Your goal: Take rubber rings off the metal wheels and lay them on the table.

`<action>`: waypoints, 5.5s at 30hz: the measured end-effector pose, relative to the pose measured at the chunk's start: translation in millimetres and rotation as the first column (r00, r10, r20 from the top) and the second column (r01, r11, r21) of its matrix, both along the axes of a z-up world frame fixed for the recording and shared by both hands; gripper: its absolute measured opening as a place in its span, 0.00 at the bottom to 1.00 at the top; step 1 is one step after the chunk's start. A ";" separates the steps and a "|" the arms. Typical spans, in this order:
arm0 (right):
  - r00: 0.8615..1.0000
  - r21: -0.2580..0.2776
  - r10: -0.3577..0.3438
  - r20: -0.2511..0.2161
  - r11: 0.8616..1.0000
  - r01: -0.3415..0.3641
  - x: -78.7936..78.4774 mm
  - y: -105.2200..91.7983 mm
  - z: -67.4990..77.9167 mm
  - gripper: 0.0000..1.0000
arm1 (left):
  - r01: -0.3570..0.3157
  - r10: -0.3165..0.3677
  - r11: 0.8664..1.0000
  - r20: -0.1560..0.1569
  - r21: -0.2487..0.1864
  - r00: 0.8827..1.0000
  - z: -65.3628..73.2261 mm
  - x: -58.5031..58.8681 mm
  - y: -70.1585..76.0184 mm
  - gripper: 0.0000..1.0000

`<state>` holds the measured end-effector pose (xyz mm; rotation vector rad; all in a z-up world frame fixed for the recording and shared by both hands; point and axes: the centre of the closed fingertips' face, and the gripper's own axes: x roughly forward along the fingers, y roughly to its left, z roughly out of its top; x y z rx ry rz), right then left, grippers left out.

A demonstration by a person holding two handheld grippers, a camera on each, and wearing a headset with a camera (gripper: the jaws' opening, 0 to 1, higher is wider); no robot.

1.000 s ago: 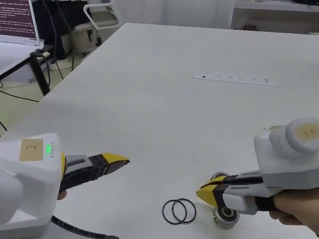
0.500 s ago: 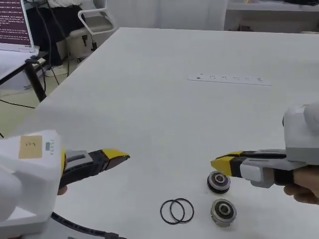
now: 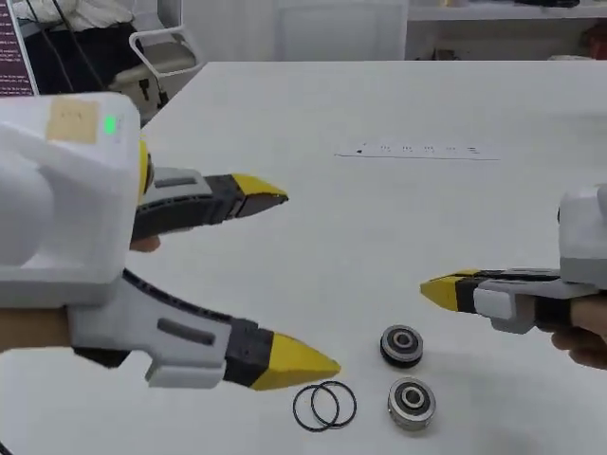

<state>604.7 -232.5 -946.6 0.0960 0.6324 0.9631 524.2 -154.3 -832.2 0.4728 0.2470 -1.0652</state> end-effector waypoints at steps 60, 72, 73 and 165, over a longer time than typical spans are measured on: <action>0.980 -0.208 0.198 -0.001 0.959 -0.194 -24.6 -7.8 -63.4 0.15 | 0.054 -0.051 0.998 -0.175 0.016 0.983 -165.6 65.9 -74.4 0.21; 0.968 -0.265 0.245 0.060 0.939 -0.221 -26.4 1.7 -72.5 0.24 | 0.044 -0.041 0.999 -0.205 0.013 0.978 -168.4 62.2 -73.1 0.14; 0.967 -0.269 0.246 0.065 0.938 -0.220 -26.4 2.3 -72.6 0.24 | 0.044 -0.040 0.999 -0.205 0.010 0.978 -168.4 62.4 -73.3 0.14; 0.989 -0.079 0.007 -0.149 0.997 -0.019 -17.3 0.0 -55.6 0.00 | 0.015 -0.014 1.000 -0.208 0.001 0.978 -169.5 64.6 -71.6 0.13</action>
